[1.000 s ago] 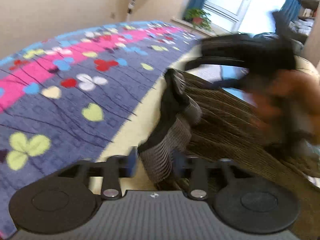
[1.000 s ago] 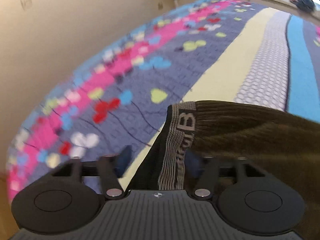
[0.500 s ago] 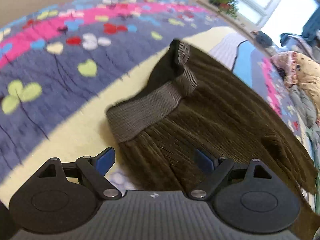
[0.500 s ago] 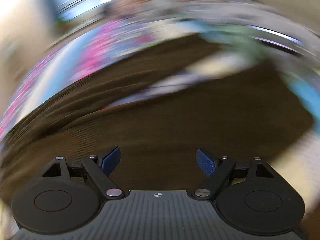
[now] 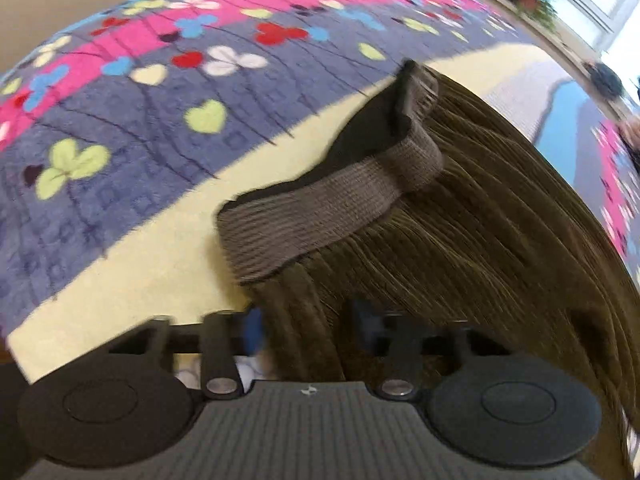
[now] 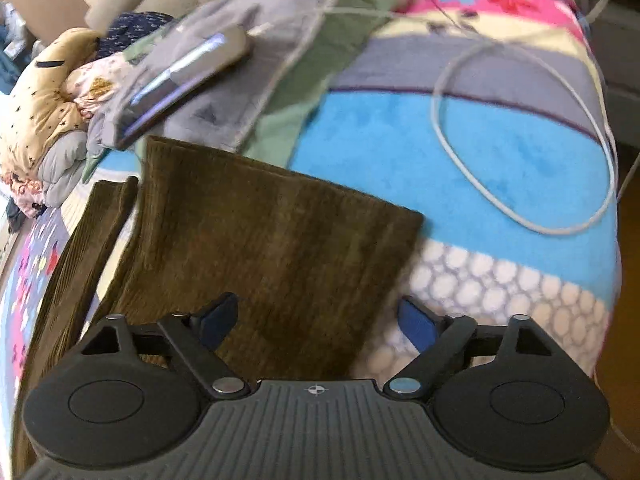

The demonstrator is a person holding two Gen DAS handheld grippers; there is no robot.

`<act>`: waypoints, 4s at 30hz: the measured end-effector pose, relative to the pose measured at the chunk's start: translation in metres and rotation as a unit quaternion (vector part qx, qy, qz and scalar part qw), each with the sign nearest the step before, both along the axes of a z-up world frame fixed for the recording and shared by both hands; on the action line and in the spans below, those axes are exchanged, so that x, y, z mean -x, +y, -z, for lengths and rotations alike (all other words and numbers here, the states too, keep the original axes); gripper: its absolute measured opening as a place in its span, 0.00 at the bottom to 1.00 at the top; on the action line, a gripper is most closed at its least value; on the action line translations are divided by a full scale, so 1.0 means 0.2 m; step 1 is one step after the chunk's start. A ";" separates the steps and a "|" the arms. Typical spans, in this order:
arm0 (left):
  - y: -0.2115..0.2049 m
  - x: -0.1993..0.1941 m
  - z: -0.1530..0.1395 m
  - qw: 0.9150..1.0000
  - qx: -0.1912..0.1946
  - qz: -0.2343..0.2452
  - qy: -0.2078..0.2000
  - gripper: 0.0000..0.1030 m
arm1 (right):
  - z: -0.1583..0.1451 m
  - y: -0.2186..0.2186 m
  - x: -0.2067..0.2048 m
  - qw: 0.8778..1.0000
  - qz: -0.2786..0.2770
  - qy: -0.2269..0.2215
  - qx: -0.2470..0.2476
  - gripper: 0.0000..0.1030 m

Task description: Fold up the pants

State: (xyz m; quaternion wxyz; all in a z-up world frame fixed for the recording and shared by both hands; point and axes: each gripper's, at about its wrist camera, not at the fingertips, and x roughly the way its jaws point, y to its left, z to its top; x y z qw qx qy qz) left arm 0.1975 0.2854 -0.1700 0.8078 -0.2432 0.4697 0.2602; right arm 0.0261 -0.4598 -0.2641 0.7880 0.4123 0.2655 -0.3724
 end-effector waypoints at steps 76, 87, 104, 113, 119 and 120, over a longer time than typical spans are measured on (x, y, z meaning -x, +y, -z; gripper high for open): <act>-0.61 -0.24 -0.66 0.854 -0.261 0.449 -0.046 1.00 | -1.01 0.91 -0.32 0.889 -0.401 0.031 0.221 0.99; -0.41 -1.28 -0.18 0.793 -0.304 0.525 0.058 1.00 | -0.80 0.59 -1.42 0.932 -0.332 0.069 0.128 0.99; -0.28 -1.79 0.23 0.756 -0.228 0.605 0.105 0.98 | -0.15 0.34 -2.83 0.971 -0.206 0.120 0.013 0.95; -0.30 -1.75 0.16 0.757 -0.166 0.626 0.088 0.25 | -0.08 0.39 -2.82 0.951 -0.225 0.186 0.104 0.08; -0.32 -1.47 -0.06 0.774 -0.188 0.604 0.017 0.19 | -0.31 0.40 -2.63 0.949 -0.253 0.140 0.122 0.07; -0.33 -1.40 -0.11 0.776 -0.190 0.601 0.005 0.19 | -0.36 0.39 -2.58 0.950 -0.256 0.130 0.121 0.07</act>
